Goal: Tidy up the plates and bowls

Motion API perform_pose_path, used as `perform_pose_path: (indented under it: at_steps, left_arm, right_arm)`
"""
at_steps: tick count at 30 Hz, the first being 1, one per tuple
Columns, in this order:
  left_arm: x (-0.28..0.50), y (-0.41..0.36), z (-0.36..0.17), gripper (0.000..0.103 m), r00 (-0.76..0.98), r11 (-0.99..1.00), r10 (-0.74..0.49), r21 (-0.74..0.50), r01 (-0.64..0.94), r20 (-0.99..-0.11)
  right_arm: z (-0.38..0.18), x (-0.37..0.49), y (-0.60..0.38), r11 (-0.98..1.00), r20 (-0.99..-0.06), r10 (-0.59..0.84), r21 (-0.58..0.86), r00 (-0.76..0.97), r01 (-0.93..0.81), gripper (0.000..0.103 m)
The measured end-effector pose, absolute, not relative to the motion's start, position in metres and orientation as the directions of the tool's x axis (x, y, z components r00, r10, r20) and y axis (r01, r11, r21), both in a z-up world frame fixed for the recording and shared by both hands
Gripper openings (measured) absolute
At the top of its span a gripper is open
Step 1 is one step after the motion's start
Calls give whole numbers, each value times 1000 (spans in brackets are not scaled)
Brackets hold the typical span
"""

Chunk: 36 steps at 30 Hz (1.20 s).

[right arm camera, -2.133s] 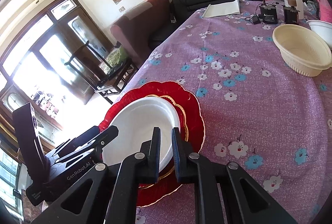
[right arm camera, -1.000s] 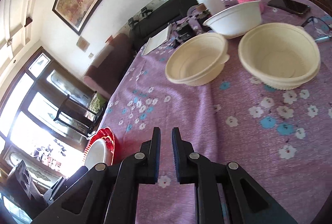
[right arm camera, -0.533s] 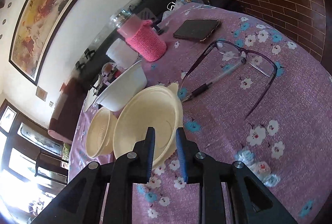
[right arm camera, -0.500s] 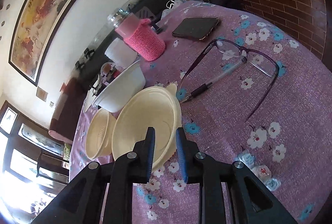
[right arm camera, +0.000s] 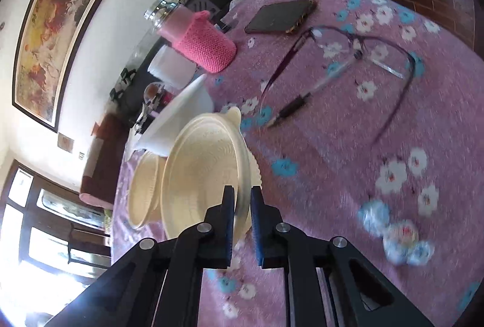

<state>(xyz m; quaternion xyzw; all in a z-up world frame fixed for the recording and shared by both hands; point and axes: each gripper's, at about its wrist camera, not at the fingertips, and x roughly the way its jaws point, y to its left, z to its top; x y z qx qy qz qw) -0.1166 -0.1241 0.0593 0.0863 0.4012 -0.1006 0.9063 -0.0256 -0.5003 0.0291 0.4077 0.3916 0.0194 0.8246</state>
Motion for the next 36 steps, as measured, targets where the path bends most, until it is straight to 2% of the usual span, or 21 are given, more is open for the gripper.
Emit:
perform_pose_path:
  at_steps: [12,17,20,23,25,29,36]
  left_arm:
    - [-116,-128,57,62,641,960,-147,47,276,-753]
    - [-114,-137,60,62,625,950,-184,27,312,-759]
    - [-109,-148,65,62,604,938,-226,-4,346,-764]
    - [-100,-166,69,63,541,914,-301,-75,399,-785]
    - [-90,-178,71,63,488,895,-351,-133,425,-799]
    - [-67,-202,76,63,426,874,-403,-202,443,-810]
    - [-13,-233,76,63,360,858,-444,-273,434,-821]
  right_arm:
    - [23,-109,-470,515,-545,545,817,637,259,11]
    - [33,-132,-463,631,-619,511,741,596,229,14]
    - [47,-145,-477,677,-623,451,705,639,211,15]
    - [58,-150,-496,734,-655,335,632,678,248,28]
    - [60,-144,-508,755,-670,297,601,681,262,42]
    - [54,-130,-516,751,-675,316,608,667,259,42]
    - [43,-129,-502,680,-630,390,689,672,252,42]
